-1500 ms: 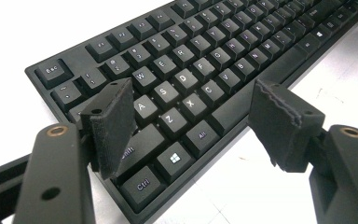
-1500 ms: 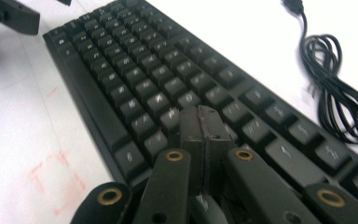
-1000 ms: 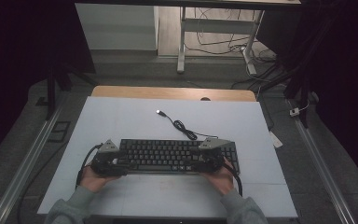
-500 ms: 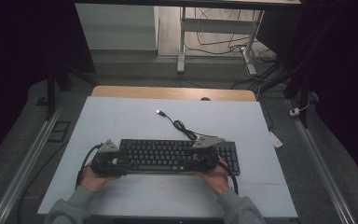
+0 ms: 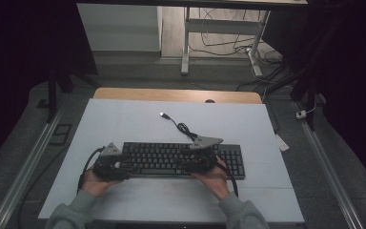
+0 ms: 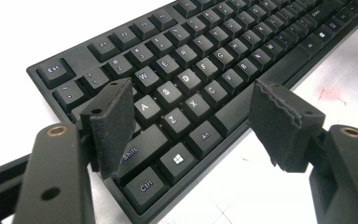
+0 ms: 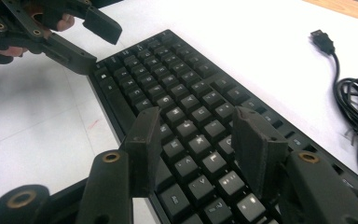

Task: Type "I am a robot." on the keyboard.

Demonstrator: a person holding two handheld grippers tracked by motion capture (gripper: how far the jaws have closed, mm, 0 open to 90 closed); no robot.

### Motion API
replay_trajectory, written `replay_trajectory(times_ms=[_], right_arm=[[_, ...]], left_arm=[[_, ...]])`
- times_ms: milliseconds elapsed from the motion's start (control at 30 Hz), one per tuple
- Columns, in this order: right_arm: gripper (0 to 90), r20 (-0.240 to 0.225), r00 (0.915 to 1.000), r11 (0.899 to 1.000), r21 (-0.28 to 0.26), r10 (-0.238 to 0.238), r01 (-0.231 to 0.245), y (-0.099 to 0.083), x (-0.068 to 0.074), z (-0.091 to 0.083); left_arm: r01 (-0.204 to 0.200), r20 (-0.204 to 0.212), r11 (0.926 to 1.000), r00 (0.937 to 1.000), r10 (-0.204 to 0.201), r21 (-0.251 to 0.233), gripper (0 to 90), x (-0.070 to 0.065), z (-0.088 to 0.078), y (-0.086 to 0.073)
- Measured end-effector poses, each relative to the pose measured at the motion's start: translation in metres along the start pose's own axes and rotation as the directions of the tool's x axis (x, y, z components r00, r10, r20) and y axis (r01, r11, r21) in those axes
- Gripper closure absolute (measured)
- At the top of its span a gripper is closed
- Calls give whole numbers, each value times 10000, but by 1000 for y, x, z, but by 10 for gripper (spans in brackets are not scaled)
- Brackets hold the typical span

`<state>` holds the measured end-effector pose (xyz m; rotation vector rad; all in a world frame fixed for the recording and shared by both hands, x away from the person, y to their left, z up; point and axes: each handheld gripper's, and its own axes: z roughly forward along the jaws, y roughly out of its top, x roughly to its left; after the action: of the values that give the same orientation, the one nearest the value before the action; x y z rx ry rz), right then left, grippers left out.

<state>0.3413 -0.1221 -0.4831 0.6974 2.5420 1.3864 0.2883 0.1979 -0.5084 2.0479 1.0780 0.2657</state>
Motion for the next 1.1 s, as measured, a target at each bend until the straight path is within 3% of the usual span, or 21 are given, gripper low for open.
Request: replay_trajectory(times_ms=[267,633,1100], right_arm=[[583,-278,9994,9996,194,-186,192,8,7,16],[897,-860,9952,9958,747,-458,523,14,16,41],[899,-981,9936,9875,1408,-569,704,9,18,70]], left_arm=[[5,-7,10000,10000,-5,11,311,0,1,0],[2,-11,10000,10000,-2,11,311,0,0,-1],[17,-50,10000,10000,-16,72,311,1,1,-2]])
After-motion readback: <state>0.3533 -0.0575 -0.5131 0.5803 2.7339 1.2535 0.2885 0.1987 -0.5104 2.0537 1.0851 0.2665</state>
